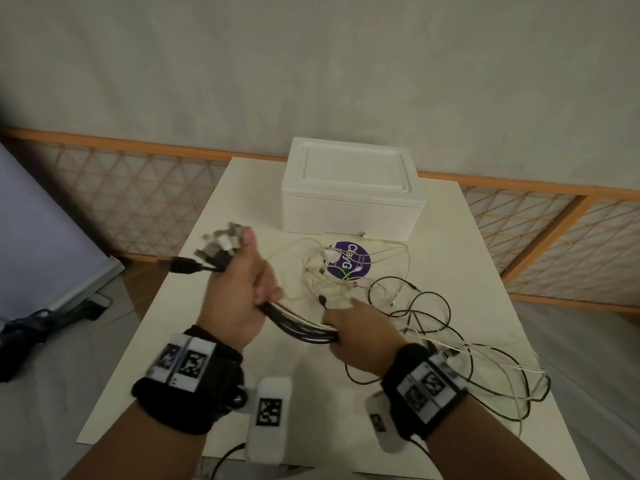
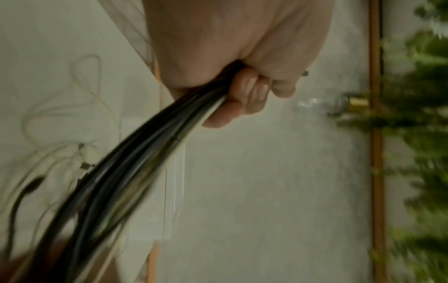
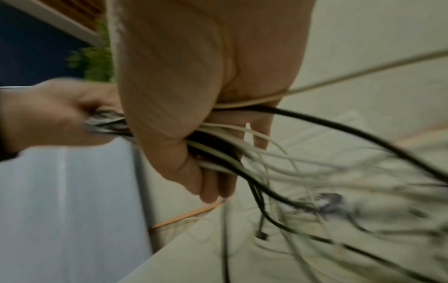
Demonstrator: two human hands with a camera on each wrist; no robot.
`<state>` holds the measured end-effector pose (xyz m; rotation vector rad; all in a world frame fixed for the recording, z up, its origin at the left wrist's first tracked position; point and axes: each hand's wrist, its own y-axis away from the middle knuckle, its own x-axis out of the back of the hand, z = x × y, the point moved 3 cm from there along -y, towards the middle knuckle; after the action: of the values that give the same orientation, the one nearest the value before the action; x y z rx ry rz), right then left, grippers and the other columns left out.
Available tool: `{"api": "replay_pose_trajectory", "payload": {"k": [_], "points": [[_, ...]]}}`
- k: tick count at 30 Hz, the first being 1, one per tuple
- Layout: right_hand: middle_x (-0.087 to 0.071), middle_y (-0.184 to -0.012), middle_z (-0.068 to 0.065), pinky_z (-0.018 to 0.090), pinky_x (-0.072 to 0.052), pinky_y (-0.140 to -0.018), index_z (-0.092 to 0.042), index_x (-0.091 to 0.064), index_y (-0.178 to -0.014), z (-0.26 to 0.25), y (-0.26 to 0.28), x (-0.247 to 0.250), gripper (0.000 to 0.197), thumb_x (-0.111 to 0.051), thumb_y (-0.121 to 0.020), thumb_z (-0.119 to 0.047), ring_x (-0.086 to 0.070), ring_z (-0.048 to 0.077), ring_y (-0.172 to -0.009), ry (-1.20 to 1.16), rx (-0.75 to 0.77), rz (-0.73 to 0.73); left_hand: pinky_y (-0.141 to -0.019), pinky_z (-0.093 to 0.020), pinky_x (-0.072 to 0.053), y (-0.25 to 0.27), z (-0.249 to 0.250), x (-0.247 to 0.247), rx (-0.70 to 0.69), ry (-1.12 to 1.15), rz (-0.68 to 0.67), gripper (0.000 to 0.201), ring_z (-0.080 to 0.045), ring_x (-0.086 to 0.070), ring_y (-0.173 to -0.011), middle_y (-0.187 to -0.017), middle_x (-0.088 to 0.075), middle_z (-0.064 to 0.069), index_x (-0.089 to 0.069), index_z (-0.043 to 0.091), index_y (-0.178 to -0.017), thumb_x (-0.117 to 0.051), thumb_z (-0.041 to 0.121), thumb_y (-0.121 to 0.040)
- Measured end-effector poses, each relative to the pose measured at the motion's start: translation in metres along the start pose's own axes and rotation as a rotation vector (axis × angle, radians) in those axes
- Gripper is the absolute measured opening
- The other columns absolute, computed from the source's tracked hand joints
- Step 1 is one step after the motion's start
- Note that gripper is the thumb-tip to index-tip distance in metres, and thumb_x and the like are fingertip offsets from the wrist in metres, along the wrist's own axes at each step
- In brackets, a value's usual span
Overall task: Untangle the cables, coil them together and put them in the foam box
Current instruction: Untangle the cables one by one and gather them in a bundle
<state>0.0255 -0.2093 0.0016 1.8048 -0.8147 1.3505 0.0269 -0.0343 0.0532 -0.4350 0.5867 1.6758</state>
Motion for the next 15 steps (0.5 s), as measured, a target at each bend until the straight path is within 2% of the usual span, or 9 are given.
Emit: {"api": "replay_pose_trajectory", "payload": {"k": [2,4,5,7,8,10,11,13,15], "points": [[-0.068,-0.094,0.0,0.032,-0.025,-0.115,-0.022,-0.055,-0.102,0.035,0.016,-0.008,0.018,-0.051,-0.085,-0.025,-0.062,0.021,-0.097,-0.04,-0.085,0.007,-0.04,-0.018,-0.029,-0.007,0.007,0.03,0.014,0.101,0.075,0.048,-0.005,-0.023,-0.034,-0.039,-0.025,0.007,-0.04,0.023,-0.053,-0.068,0.054,-0.075],[-0.068,-0.093,-0.001,0.029,-0.029,-0.11,-0.025,-0.053,-0.103,0.075,0.034,-0.015,0.02,-0.052,-0.084,-0.028,-0.062,0.02,-0.098,0.002,-0.19,-0.032,-0.038,-0.017,-0.026,-0.013,0.007,0.058,0.047,0.161,0.183,0.054,-0.006,-0.021,-0.032,-0.038,-0.023,0.007,-0.034,0.023,-0.047,-0.06,0.052,-0.085],[-0.066,-0.092,-0.002,0.029,-0.036,-0.102,-0.026,-0.052,-0.104,0.094,0.044,-0.019,0.021,-0.051,-0.083,-0.03,-0.062,0.019,-0.097,0.011,-0.247,-0.055,-0.037,-0.016,-0.025,-0.016,0.003,0.069,0.076,0.179,0.246,0.058,-0.006,-0.02,-0.031,-0.038,-0.022,0.007,-0.032,0.023,-0.045,-0.056,0.052,-0.088],[-0.058,-0.081,-0.007,0.03,-0.046,-0.077,-0.028,-0.051,-0.103,0.121,0.059,-0.021,0.021,-0.051,-0.083,-0.033,-0.062,0.018,-0.09,-0.024,-0.332,-0.085,-0.036,-0.015,-0.024,-0.018,-0.012,0.084,0.161,0.2,0.348,0.061,-0.007,-0.019,-0.03,-0.038,-0.021,0.006,-0.031,0.023,-0.043,-0.053,0.052,-0.091],[-0.053,-0.075,-0.009,0.029,-0.045,-0.068,-0.027,-0.051,-0.101,0.131,0.063,-0.022,0.019,-0.05,-0.083,-0.033,-0.062,0.016,-0.084,-0.021,-0.343,-0.088,-0.035,-0.015,-0.024,-0.019,-0.025,0.09,0.215,0.206,0.397,0.06,-0.007,-0.019,-0.03,-0.037,-0.021,0.006,-0.031,0.023,-0.044,-0.053,0.051,-0.091],[-0.047,-0.067,-0.009,0.025,-0.041,-0.06,-0.026,-0.052,-0.095,0.146,0.065,-0.023,0.013,-0.051,-0.084,-0.032,-0.056,0.012,-0.07,0.001,-0.351,-0.1,-0.035,-0.015,-0.023,-0.017,-0.055,0.098,0.313,0.194,0.482,0.054,-0.007,-0.019,-0.028,-0.037,-0.022,0.006,-0.032,0.022,-0.05,-0.055,0.044,-0.094],[-0.047,-0.068,-0.009,0.024,-0.041,-0.06,-0.026,-0.053,-0.092,0.152,0.064,-0.022,0.01,-0.053,-0.084,-0.032,-0.055,0.011,-0.071,0.023,-0.351,-0.138,-0.035,-0.015,-0.024,-0.016,-0.07,0.101,0.346,0.179,0.512,0.049,-0.007,-0.019,-0.028,-0.037,-0.022,0.006,-0.032,0.022,-0.055,-0.055,0.039,-0.095],[-0.052,-0.081,-0.011,0.025,-0.045,-0.072,-0.028,-0.056,-0.093,0.169,0.06,-0.026,0.021,-0.064,-0.079,-0.04,-0.058,0.013,-0.088,0.005,-0.368,-0.338,-0.035,-0.015,-0.025,-0.013,-0.096,0.102,0.402,0.141,0.549,0.041,-0.007,-0.02,-0.029,-0.039,-0.023,0.006,-0.035,0.022,-0.061,-0.059,0.027,-0.094],[-0.055,-0.107,-0.014,0.027,-0.044,-0.09,-0.03,-0.057,-0.114,0.179,0.055,-0.031,0.068,-0.08,-0.057,-0.058,-0.055,0.013,-0.108,-0.124,-0.381,-0.584,-0.036,-0.015,-0.028,-0.011,-0.114,0.1,0.453,0.084,0.576,0.035,-0.008,-0.021,-0.03,-0.042,-0.023,0.006,-0.04,0.02,-0.065,-0.062,0.015,-0.092]]}}
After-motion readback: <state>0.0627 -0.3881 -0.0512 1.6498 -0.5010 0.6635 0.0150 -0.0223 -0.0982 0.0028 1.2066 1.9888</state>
